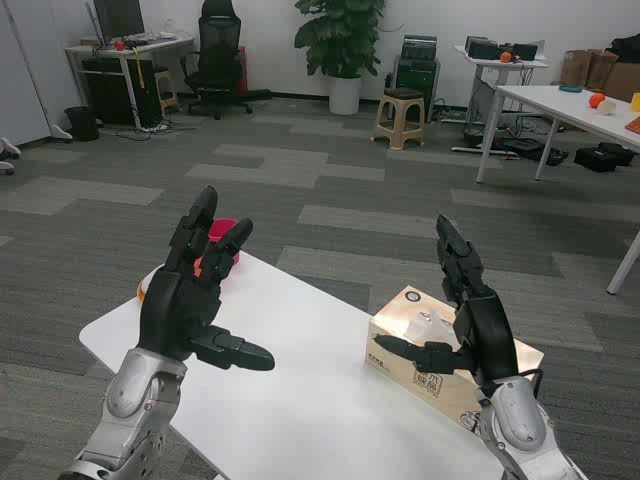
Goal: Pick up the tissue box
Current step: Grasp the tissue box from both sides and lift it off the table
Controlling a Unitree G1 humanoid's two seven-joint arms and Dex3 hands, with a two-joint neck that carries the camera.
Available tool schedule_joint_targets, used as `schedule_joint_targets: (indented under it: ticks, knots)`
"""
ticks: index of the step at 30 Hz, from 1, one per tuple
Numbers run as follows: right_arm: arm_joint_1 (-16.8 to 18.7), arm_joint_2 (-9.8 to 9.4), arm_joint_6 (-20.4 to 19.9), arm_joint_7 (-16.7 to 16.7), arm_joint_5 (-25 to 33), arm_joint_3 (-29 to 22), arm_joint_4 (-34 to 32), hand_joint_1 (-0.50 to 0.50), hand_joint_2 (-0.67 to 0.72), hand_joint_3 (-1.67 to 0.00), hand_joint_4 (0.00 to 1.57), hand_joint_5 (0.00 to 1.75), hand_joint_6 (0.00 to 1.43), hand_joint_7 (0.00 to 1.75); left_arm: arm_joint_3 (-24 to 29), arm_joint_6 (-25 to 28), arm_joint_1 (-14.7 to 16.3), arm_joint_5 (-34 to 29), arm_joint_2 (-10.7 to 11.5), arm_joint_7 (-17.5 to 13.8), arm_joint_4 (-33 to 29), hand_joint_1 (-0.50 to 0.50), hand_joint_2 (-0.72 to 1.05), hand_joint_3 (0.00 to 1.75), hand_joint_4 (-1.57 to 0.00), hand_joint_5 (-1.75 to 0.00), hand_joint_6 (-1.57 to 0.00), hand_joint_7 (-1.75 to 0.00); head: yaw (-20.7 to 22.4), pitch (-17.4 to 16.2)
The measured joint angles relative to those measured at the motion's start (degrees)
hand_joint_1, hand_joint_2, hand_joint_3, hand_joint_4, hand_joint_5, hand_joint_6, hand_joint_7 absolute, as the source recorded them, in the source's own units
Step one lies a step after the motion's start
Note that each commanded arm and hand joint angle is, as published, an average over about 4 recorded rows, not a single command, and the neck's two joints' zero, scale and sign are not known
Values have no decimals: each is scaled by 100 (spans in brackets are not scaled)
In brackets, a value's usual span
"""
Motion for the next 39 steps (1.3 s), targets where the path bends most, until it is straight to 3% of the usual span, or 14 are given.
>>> schedule_joint_targets:
  ticks: [2, 3, 6, 25, 33, 35, 39]
  knots:
    - [-49, -2, -264, -195, 140, 181, 149, -42, 47, -8, 29, 19, 0, 7, -136, -99, -64, -94, -3, 94, 136, 50, 34, 0, 0, -62, 0, 0, -185, 153]
    - [-104, 8, -591, -418, 296, 408, 325, -42, 47, -8, 29, 19, 0, 7, -313, -208, -138, -202, -14, 203, 303, 50, 34, 0, 0, -62, 0, 0, -371, 305]
    - [-199, 63, -1282, -875, 605, 899, 673, -42, 47, -8, 29, 19, 0, 7, -720, -399, -290, -428, -56, 413, 649, 50, 34, 0, 0, -62, 0, 0, -362, 314]
    - [-312, 67, -1341, -929, 654, 944, 707, -42, 47, -8, 27, 19, 0, 7, -772, -460, -328, -471, -58, 454, 672, 50, 34, 0, 0, -62, 0, 0, -424, 280]
    - [-311, 44, -1341, -928, 663, 893, 693, -42, 47, -8, 26, 24, 0, 7, -772, -461, -328, -468, -59, 454, 711, 50, 36, 0, 0, -64, 0, 0, -594, -764]
    - [-310, -16, -1341, -926, 682, 810, 689, -40, 47, -8, 26, 19, 0, 7, -768, -461, -328, -467, -60, 454, 747, 50, 38, 0, 0, -62, 0, 0, -612, -1010]
    - [-310, -191, -1340, -893, 766, 652, 687, -42, 47, -8, 21, 29, 0, 7, -755, -461, -328, -468, -60, 455, 807, 50, 43, 0, 0, -72, 0, 0, -595, -1249]
